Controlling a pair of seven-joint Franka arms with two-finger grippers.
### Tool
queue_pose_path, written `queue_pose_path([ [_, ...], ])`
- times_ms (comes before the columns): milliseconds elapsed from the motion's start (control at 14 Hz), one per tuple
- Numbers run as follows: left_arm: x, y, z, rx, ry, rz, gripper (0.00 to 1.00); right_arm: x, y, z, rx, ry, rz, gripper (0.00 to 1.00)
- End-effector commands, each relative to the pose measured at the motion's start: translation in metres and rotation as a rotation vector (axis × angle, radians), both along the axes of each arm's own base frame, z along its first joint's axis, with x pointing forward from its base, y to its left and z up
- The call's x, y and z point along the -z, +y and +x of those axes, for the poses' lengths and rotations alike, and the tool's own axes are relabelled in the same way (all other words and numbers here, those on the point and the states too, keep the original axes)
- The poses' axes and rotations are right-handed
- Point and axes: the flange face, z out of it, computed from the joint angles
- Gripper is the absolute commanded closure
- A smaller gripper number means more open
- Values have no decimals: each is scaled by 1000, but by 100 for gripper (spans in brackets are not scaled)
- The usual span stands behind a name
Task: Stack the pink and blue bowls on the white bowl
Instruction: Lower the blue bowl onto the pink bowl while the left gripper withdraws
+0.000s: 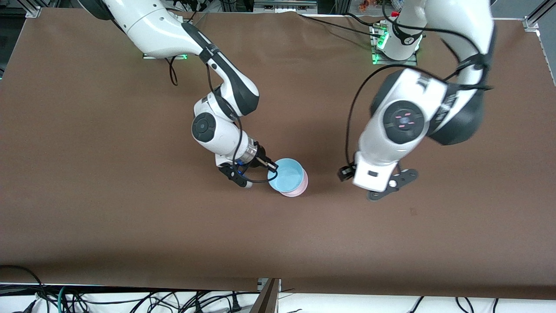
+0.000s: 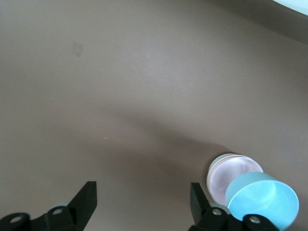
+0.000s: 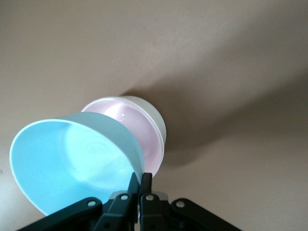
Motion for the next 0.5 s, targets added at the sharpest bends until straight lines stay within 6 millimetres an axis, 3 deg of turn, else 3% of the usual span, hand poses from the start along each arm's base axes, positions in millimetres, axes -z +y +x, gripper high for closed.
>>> queue_pose_path([
  [0, -40, 42, -7, 106, 29, -29, 13, 10, 14, -2, 4, -12, 6, 100],
  [214, -70, 86, -10, 157, 31, -32, 10, 18, 20, -6, -4, -13, 4, 100],
  [429, -85, 142, -5, 208, 29, -64, 9, 23, 21, -8, -26, -27, -22, 100],
])
